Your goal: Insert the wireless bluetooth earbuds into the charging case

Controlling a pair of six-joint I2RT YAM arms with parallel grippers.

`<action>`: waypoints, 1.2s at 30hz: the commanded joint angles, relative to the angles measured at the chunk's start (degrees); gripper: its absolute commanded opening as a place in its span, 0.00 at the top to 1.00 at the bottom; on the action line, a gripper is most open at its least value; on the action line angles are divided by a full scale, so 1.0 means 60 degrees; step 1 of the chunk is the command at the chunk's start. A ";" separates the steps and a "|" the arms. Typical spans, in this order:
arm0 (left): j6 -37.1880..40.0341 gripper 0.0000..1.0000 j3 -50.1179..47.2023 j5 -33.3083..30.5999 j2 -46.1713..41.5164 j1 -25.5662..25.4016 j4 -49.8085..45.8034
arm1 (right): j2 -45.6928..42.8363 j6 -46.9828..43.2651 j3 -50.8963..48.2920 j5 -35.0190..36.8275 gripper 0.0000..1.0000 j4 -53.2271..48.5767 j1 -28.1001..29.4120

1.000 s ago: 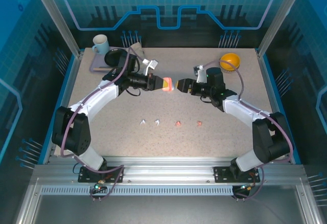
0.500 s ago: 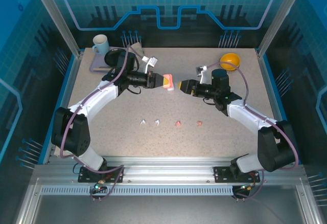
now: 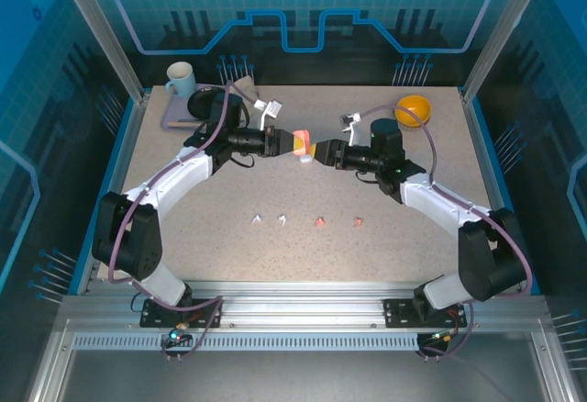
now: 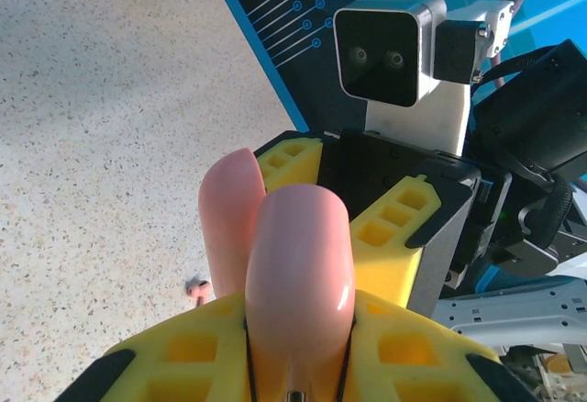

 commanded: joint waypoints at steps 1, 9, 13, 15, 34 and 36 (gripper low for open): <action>-0.0118 0.97 -0.0147 0.0019 -0.0008 -0.0025 0.0308 | 0.0290 0.0088 0.0407 -0.0044 0.56 0.0302 0.0138; -0.0402 0.96 -0.0305 0.0040 -0.0053 -0.0025 0.0691 | 0.0747 0.0182 0.0786 -0.0071 0.66 0.0418 0.0226; -0.0512 0.96 -0.0423 0.0026 -0.0067 -0.0020 0.0886 | 0.0961 0.0216 0.0999 -0.0237 0.77 0.0441 0.0284; -0.0549 0.96 -0.0463 0.0003 -0.0066 -0.0024 0.0962 | 0.1013 0.0215 0.1047 -0.0270 0.80 0.0427 0.0292; 0.0044 0.23 0.0118 -0.0238 -0.0220 0.0285 0.0134 | 0.0911 -0.2235 0.2828 0.0387 1.00 -0.3789 0.0081; 0.0197 0.19 0.0253 -0.0218 -0.0307 0.0469 -0.0150 | 0.0925 -0.2805 0.3111 0.0617 1.00 -0.4441 0.0035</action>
